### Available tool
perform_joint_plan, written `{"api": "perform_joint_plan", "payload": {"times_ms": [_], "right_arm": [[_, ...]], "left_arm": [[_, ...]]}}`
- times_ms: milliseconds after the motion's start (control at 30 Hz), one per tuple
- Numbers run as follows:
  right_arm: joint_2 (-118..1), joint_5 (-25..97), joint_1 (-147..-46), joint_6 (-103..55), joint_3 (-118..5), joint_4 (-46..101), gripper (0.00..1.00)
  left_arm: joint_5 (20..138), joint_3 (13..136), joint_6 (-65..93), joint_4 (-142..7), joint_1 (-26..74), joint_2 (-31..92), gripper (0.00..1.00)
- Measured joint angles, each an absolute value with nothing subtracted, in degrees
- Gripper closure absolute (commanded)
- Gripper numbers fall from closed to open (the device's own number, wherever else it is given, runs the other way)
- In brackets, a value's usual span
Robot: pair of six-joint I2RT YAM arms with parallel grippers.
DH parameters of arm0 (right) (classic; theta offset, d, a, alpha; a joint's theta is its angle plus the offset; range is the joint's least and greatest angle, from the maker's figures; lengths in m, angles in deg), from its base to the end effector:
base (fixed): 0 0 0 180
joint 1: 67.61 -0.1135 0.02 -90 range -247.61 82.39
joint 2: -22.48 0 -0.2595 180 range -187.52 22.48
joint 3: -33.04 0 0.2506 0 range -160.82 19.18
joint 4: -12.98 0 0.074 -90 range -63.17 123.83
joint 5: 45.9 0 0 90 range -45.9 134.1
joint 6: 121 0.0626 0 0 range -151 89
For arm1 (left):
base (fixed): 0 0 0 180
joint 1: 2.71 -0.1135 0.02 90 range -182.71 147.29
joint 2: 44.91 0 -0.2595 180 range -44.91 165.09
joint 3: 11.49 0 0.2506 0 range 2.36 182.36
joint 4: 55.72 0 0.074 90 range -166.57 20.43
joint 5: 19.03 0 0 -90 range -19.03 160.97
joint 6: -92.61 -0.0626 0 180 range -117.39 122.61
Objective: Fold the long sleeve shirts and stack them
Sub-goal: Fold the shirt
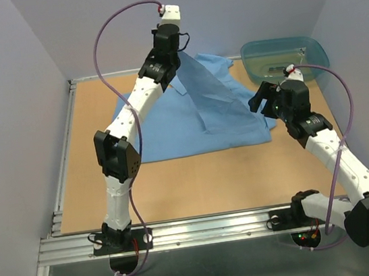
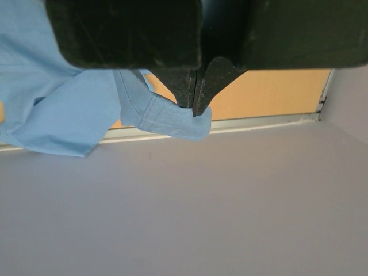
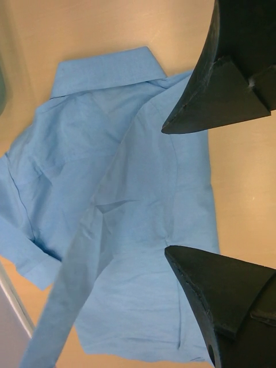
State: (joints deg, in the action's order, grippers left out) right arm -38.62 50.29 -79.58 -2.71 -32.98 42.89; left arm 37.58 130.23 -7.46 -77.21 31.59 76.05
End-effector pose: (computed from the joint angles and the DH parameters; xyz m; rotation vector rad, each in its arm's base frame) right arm 0.2633 0.0489 0.3046 0.3555 1.9891 0.3403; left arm 0.4441 -0.2612 0.4232 0.1569 1.5751 0.1306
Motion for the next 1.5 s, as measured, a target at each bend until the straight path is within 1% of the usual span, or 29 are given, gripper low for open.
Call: {"api": "perform_joint_plan", "payload": {"times_ms": [167,467,633,733,867,1000,1100,1200,1367,1500], "right_arm": [[-39.2,49.2,-79.6,-3.3,-33.0,43.1,0.16],[-40.7,47.6,-79.6,-4.3,-33.0,43.1,0.17],[-40.7,47.2,-79.6,-4.5,-33.0,43.1,0.17],[-40.7,47.2,-79.6,-4.5,-32.9,43.1,0.16],[-40.8,47.0,-79.6,-4.7,-32.8,43.1,0.17],[-41.8,46.2,-79.6,-4.7,-32.8,43.1,0.17],[-43.0,45.6,-79.6,-4.7,-32.8,43.1,0.17],[-43.6,45.2,-79.6,-4.7,-32.7,43.0,0.17],[-43.8,44.4,-79.6,-4.7,-32.5,42.7,0.17],[-44.8,43.3,-79.6,-4.6,-32.4,42.6,0.17]], "left_arm": [[40.5,130.7,-3.4,-82.2,28.9,77.0,1.0],[48.1,121.4,-6.2,-82.8,33.8,76.6,1.0],[46.1,119.4,-10.2,-82.2,36.7,75.2,1.0],[44.3,111.8,-12.0,-80.5,38.2,69.5,1.0],[40.8,95.7,-12.8,-79.6,37.7,56.3,1.0],[37.6,85.1,-12.4,-77.5,37.1,45.9,1.0],[37.3,78.1,-11.7,-76.8,37.0,40.5,1.0],[37.7,71.7,-11.5,-75.5,37.4,37.2,0.99],[39.4,56.2,-14.1,-69.7,38.1,34.1,0.99],[39.9,51.0,-16.1,-68.4,38.1,34.0,0.98]]}}
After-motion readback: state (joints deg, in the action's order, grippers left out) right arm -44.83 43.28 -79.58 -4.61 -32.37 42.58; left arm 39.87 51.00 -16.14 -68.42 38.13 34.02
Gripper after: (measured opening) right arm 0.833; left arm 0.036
